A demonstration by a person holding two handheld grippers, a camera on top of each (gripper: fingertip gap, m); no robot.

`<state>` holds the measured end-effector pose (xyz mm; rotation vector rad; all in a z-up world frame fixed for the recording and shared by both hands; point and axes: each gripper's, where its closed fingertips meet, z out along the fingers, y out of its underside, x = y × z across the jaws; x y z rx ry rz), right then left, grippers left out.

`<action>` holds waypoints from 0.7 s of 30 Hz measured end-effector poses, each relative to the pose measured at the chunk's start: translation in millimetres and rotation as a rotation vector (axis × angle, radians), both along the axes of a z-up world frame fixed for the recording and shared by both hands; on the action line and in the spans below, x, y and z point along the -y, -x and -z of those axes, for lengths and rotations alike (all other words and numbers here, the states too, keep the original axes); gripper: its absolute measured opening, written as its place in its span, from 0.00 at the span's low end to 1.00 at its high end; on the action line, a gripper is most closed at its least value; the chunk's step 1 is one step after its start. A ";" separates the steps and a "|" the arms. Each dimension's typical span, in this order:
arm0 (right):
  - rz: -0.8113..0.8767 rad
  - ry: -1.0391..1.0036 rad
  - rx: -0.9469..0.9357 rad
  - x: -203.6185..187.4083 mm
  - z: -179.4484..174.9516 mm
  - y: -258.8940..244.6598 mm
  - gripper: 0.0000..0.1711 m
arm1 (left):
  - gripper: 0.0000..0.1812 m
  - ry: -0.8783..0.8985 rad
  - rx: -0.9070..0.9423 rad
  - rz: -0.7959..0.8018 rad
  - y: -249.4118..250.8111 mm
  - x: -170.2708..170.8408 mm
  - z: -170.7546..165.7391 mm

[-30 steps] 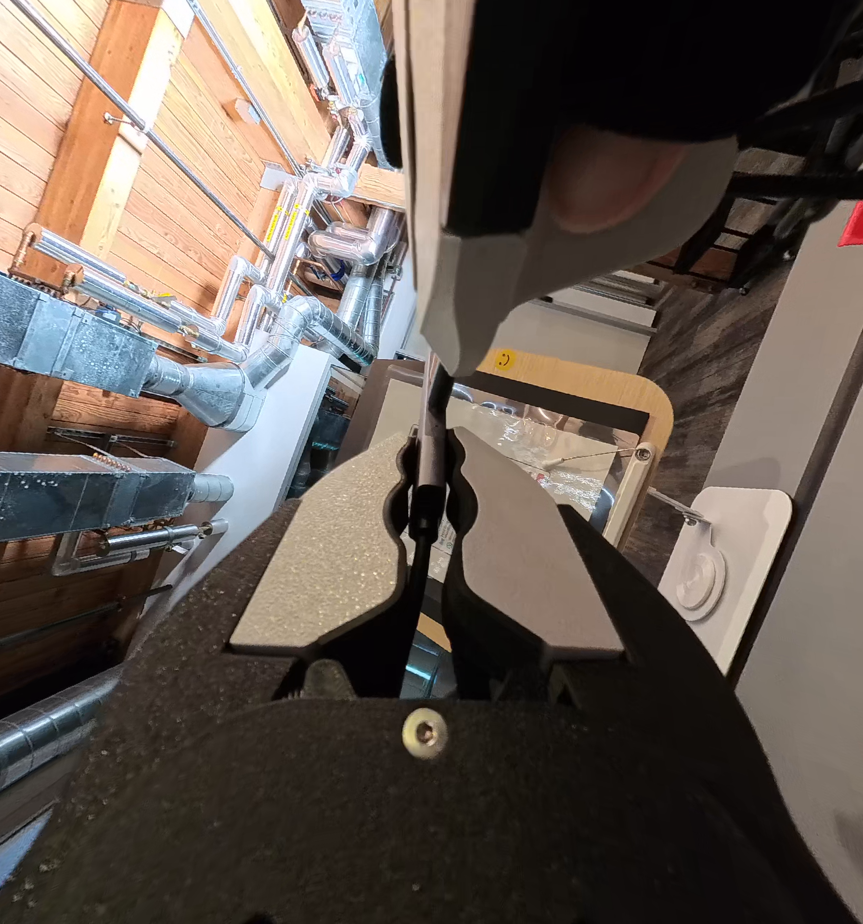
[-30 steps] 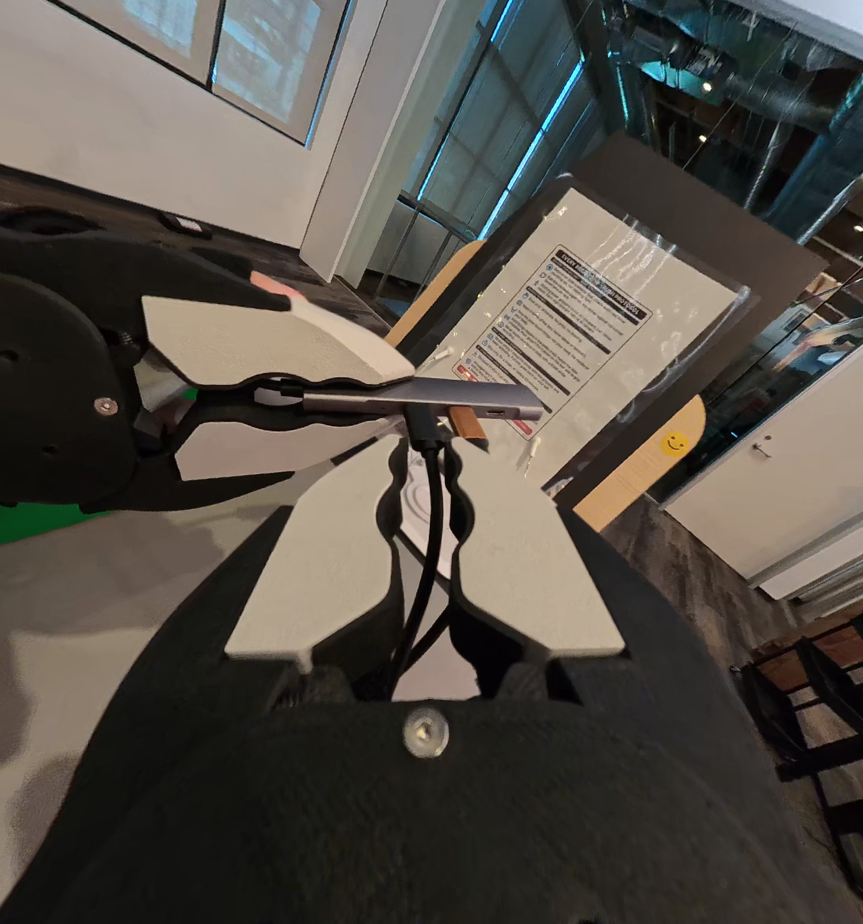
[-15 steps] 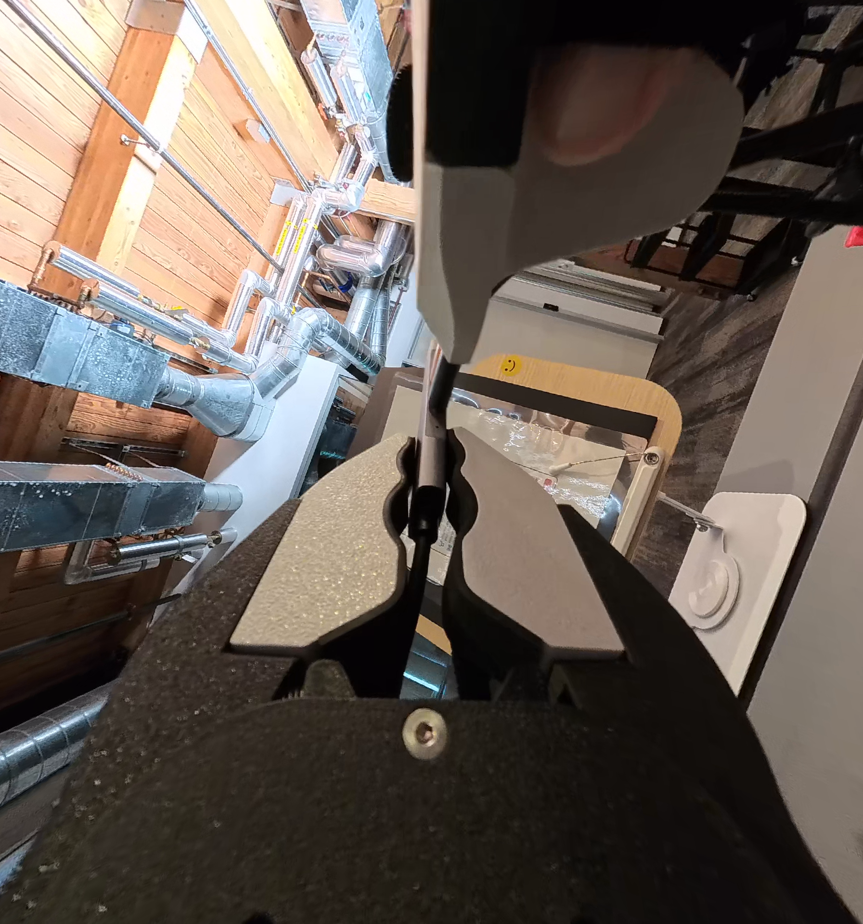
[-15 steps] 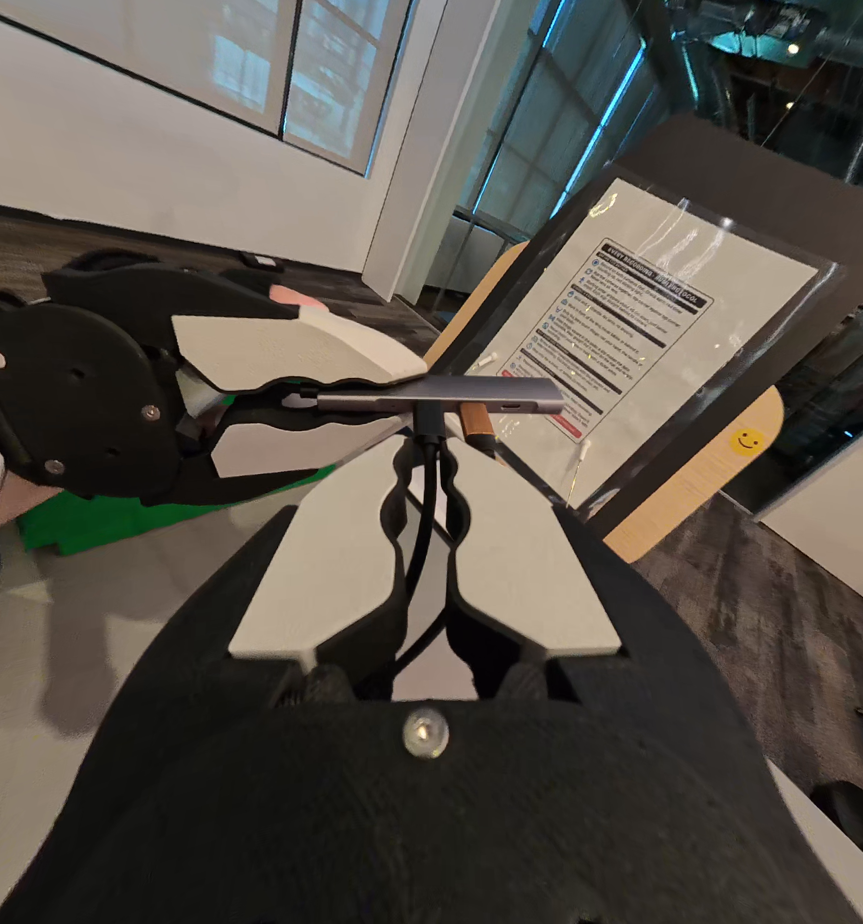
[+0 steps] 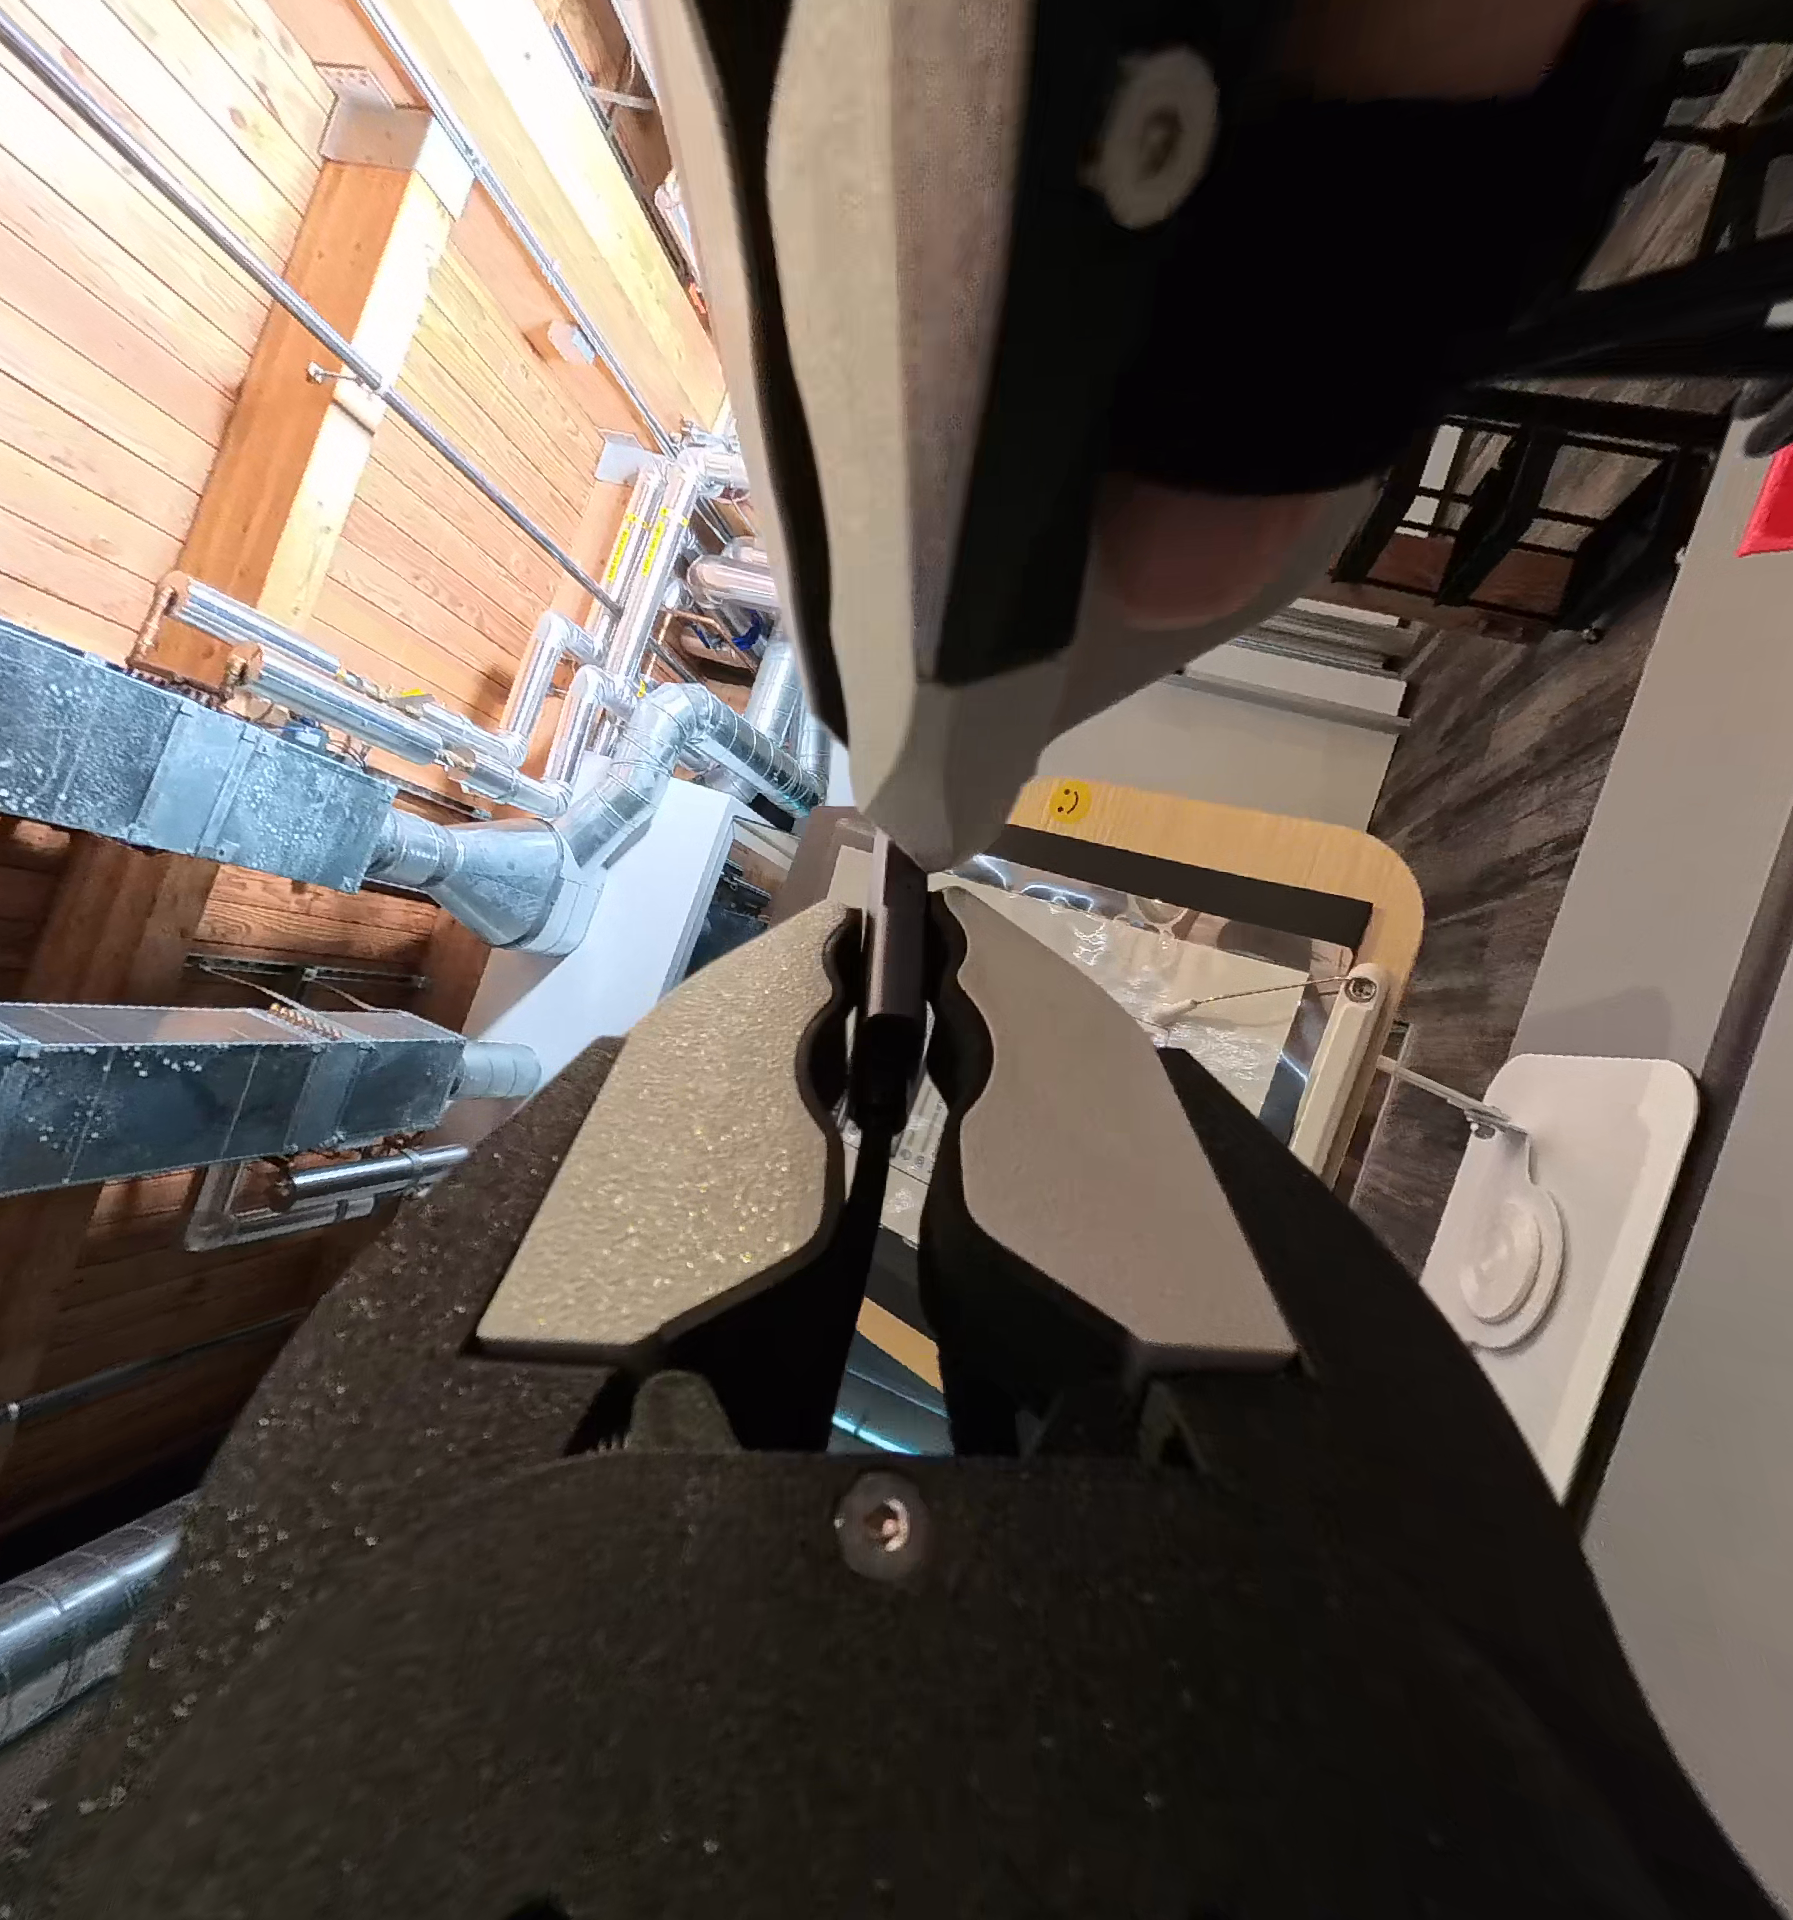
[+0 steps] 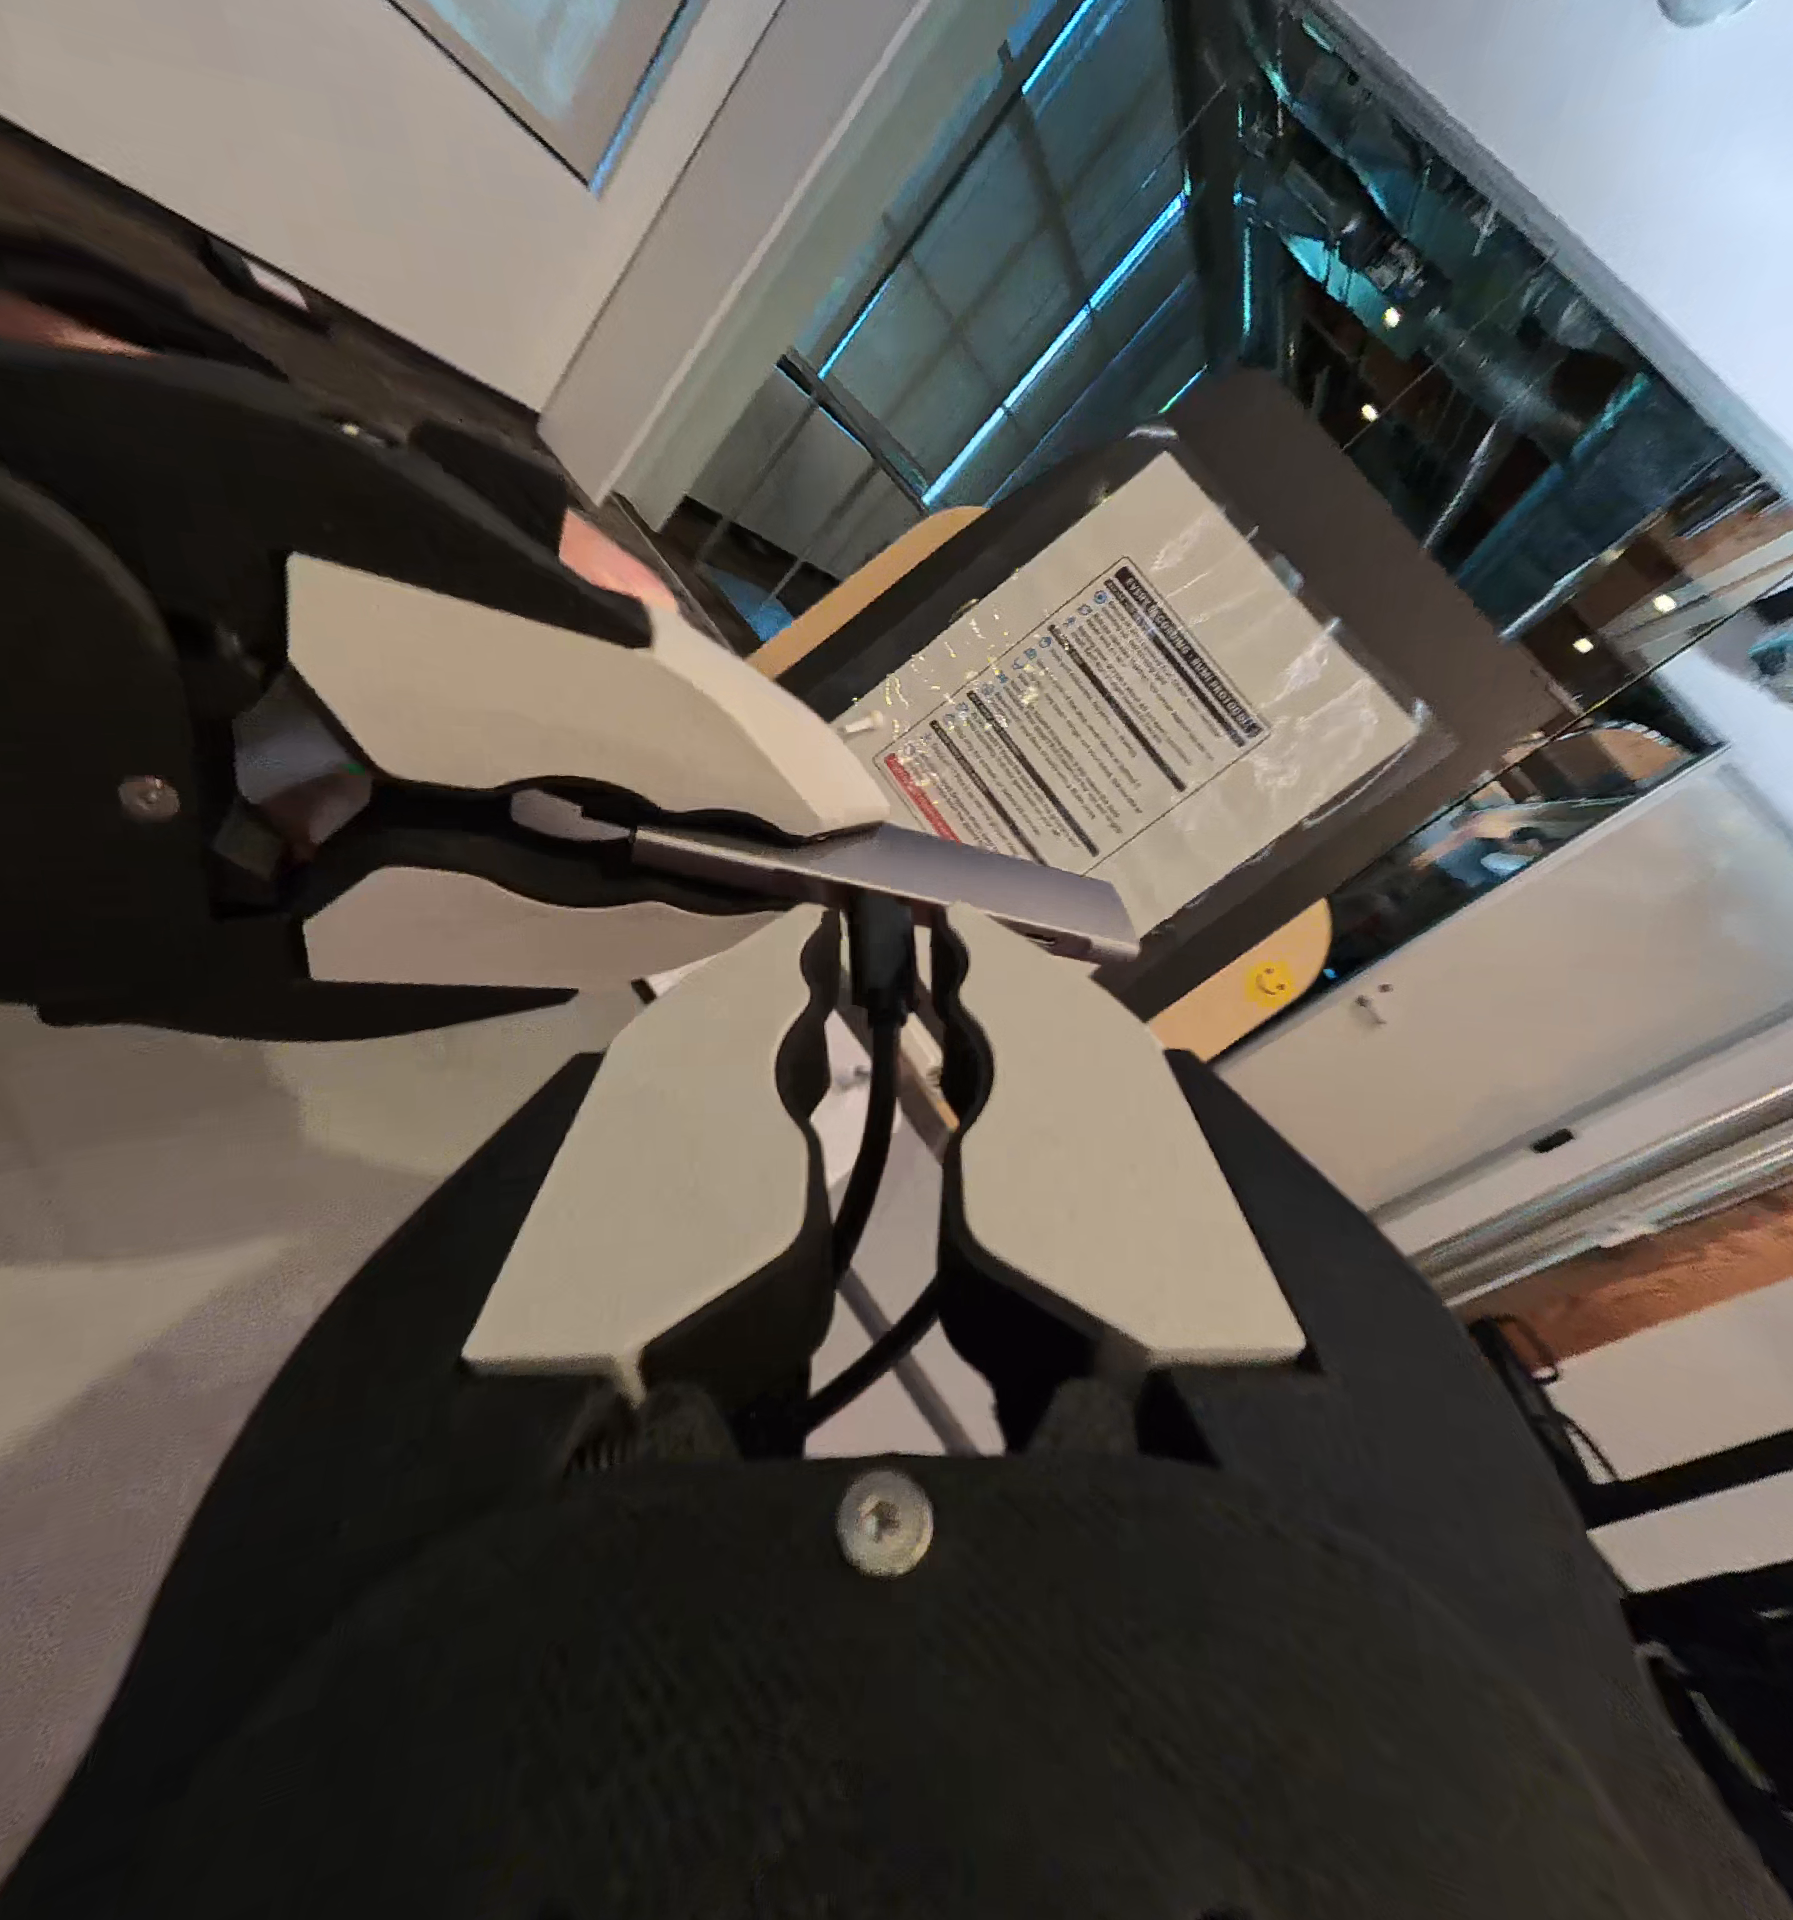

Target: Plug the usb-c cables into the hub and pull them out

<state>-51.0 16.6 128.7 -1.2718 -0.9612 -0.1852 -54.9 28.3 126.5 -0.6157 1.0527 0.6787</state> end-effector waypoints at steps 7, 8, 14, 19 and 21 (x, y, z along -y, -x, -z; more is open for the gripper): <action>0.086 -0.228 0.238 -1.4 -1.5 0.4 0.09 | 0.05 0.064 0.010 -0.005 4.5 -2.8 -1.8; 0.097 -0.279 0.270 -1.0 -3.1 0.1 0.09 | 0.05 0.069 0.014 0.001 4.6 -1.9 -2.7; 0.032 -0.280 0.256 1.8 -1.3 3.8 0.09 | 0.05 0.118 -0.003 0.020 3.2 -3.5 1.9; -0.052 -0.318 0.356 10.0 6.1 6.7 0.08 | 0.06 0.207 -0.017 0.115 -1.9 0.5 9.2; -0.090 -0.283 0.354 13.8 8.5 7.3 0.09 | 0.06 0.253 -0.032 0.160 -4.0 2.6 13.6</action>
